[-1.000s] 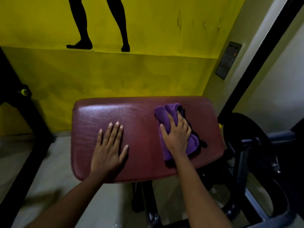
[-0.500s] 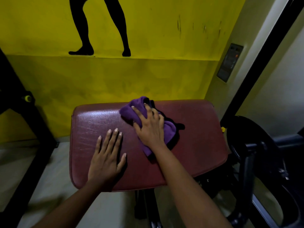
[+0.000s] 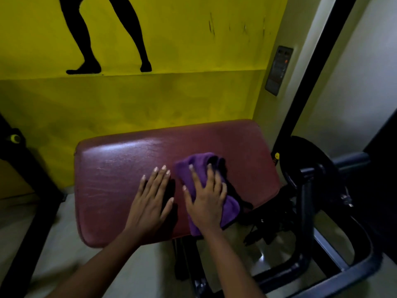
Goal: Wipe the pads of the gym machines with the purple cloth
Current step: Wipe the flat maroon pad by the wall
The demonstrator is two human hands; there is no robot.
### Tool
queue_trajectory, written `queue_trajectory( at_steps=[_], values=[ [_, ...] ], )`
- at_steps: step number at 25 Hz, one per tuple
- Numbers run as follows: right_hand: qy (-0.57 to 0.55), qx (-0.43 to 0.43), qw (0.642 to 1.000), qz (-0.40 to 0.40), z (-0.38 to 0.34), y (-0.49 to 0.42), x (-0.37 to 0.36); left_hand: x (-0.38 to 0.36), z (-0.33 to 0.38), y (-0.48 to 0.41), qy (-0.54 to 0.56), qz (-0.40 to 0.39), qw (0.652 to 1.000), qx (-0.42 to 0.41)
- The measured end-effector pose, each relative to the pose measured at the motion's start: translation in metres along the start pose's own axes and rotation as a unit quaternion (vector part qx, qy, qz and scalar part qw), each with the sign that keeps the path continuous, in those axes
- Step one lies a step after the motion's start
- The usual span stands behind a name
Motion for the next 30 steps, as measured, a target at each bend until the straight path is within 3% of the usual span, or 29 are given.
queue_trajectory(
  at_steps=[3,6,10,13,16,19,22,25,27,30],
  values=[
    [-0.03,0.096,0.995,-0.012,0.048,-0.01,0.005,-0.009,0.038,-0.036,0.02,0.007,0.999,-0.027],
    [-0.003,0.017,1.0,-0.001,0.12,-0.041,0.013,-0.027,0.061,-0.066,-0.037,-0.017,0.996,-0.079],
    [0.011,-0.081,0.997,0.001,0.181,-0.08,0.019,-0.038,0.064,-0.07,-0.079,-0.003,0.994,-0.072],
    [0.031,-0.088,0.995,0.035,0.135,-0.075,0.015,-0.037,0.064,-0.068,-0.087,0.007,0.994,-0.073],
    [0.012,0.013,1.0,0.021,0.067,-0.074,0.005,-0.037,0.065,-0.068,-0.107,0.005,0.991,-0.078],
    [-0.025,0.049,0.998,0.007,0.077,-0.111,0.005,-0.038,0.064,-0.068,-0.102,0.001,0.992,-0.075],
    [-0.03,-0.006,0.999,-0.027,0.125,-0.129,0.008,-0.034,0.066,-0.069,-0.078,0.0,0.994,-0.075],
    [-0.015,-0.096,0.995,-0.01,0.181,-0.14,0.016,-0.04,0.098,-0.091,-0.064,-0.002,0.99,-0.127],
    [-0.066,-0.153,0.985,-0.032,0.211,-0.145,0.011,-0.051,0.128,-0.108,-0.077,-0.012,0.983,-0.164],
    [-0.186,-0.15,0.967,-0.085,0.233,-0.151,-0.011,-0.061,0.145,-0.119,-0.093,-0.012,0.981,-0.172]
  ],
)
Point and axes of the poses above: each hand's wrist, its own y-axis away from the middle knuckle, its own x-axis out of the back of the hand, z = x × y, the point moved 8 cm from there along -y, towards the middle knuckle, and after that the axes turned 7 degrees about x, right-handed, at the moved point
